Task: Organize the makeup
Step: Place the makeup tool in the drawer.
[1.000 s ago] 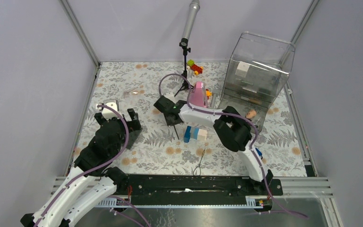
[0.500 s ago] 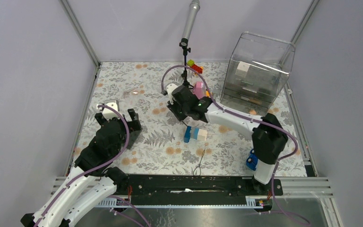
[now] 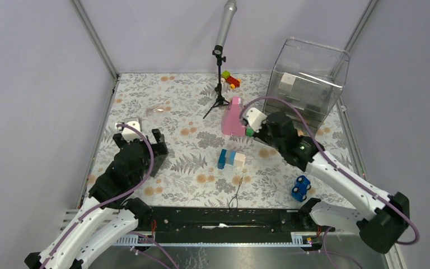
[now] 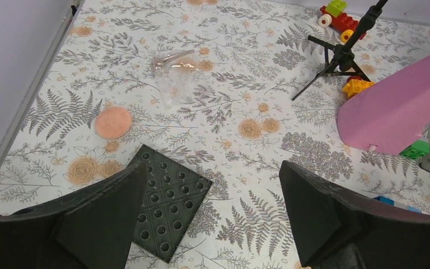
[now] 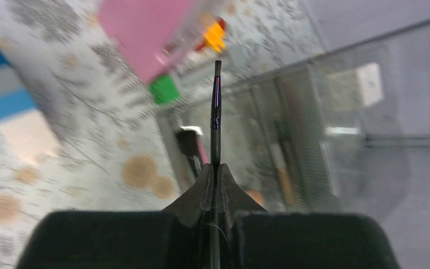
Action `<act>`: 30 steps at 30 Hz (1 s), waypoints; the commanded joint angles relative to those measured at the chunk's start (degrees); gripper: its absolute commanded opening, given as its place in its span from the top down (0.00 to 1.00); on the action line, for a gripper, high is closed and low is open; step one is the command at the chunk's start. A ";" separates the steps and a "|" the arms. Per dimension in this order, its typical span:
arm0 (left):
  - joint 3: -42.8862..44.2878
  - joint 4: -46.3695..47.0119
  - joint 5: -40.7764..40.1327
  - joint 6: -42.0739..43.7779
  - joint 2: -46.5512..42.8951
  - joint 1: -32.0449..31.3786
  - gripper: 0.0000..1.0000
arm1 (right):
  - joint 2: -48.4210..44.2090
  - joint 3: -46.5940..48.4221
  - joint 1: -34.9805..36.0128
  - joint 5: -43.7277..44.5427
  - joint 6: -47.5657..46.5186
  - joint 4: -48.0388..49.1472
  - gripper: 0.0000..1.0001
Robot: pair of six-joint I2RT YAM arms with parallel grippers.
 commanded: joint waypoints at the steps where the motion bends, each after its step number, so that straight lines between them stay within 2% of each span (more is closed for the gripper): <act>1: 0.04 3.51 1.30 0.89 0.84 0.28 0.02 | -4.51 -5.58 -4.76 4.53 -17.54 1.10 1.00; 5: -0.01 3.51 1.62 0.93 0.88 0.28 0.02 | -1.27 -8.43 -8.20 10.07 -24.78 1.86 1.00; 10: -0.10 3.50 1.63 0.89 0.56 0.28 0.01 | 3.16 -7.82 -15.14 2.83 -26.06 3.81 1.00; 15: -0.05 3.51 1.63 0.97 0.54 0.28 0.02 | 6.88 -7.52 -17.65 -0.06 -29.25 7.32 0.99; 20: -0.09 3.43 1.54 0.97 0.32 0.29 0.01 | 10.33 -7.00 -19.22 -3.41 -29.88 7.43 0.89; 25: -0.11 3.34 1.53 0.96 0.27 0.28 0.02 | 12.73 -6.84 -20.10 -2.40 -29.13 10.21 0.69; 27: -0.02 3.33 1.41 0.97 0.29 0.28 0.02 | 12.45 -6.90 -20.18 -1.99 -27.70 12.03 0.63; 30: -0.06 3.41 1.23 0.94 0.31 0.28 0.01 | 10.84 -7.08 -20.20 -2.19 -24.28 14.70 0.50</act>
